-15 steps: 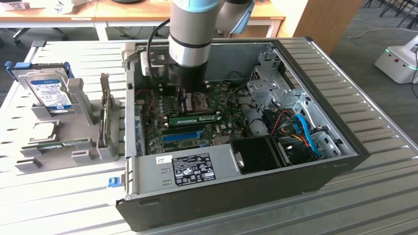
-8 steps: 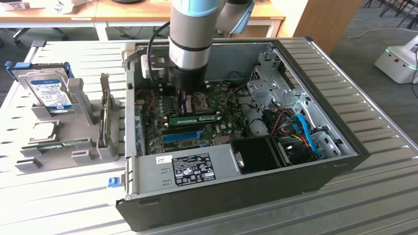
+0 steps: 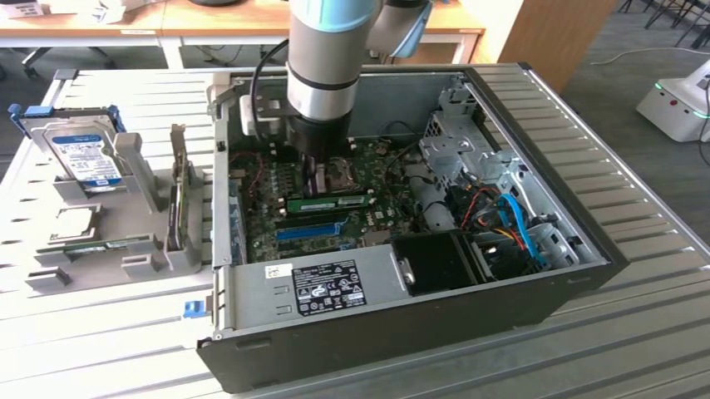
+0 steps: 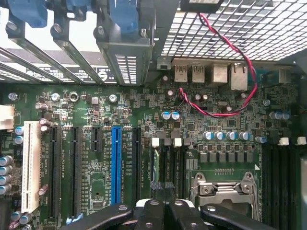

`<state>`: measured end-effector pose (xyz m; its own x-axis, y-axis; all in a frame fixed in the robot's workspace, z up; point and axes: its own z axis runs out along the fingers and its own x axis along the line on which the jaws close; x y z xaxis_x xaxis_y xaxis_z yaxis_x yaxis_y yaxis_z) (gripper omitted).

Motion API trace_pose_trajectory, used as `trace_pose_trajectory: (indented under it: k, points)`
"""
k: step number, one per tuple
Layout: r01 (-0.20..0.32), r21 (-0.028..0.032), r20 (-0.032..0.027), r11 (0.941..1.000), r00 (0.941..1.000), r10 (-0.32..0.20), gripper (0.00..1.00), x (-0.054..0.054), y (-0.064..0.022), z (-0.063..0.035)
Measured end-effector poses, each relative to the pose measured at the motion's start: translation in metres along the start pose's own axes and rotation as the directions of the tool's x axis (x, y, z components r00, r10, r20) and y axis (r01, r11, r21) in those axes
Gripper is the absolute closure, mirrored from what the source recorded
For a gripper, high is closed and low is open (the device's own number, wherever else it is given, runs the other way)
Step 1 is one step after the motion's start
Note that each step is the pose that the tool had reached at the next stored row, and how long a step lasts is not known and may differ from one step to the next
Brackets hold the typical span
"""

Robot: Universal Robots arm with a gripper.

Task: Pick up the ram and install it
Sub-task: 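Press down the ram until it locks into place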

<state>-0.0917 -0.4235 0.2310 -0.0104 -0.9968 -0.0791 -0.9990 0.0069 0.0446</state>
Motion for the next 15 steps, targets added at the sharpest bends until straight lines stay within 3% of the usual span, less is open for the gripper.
trace_pose_trajectory:
  k: [15]
  points:
    - [0.000, -0.0003, -0.0004, 1.0000, 1.0000, 0.000, 0.89, 0.0006, -0.0002, 0.0060]
